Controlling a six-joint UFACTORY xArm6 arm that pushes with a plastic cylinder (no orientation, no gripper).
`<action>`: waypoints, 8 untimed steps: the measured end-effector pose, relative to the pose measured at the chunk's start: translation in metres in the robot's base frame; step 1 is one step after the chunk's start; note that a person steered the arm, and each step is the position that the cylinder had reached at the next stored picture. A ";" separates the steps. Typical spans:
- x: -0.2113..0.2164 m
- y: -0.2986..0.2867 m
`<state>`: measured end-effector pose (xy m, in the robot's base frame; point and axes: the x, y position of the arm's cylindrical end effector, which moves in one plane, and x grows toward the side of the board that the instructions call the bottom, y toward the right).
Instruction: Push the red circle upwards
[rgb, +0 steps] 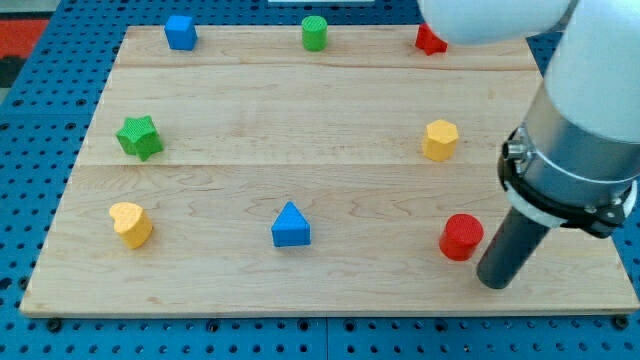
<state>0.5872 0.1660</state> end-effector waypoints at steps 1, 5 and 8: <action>-0.010 0.000; -0.032 0.000; -0.039 -0.034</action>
<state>0.5481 0.1323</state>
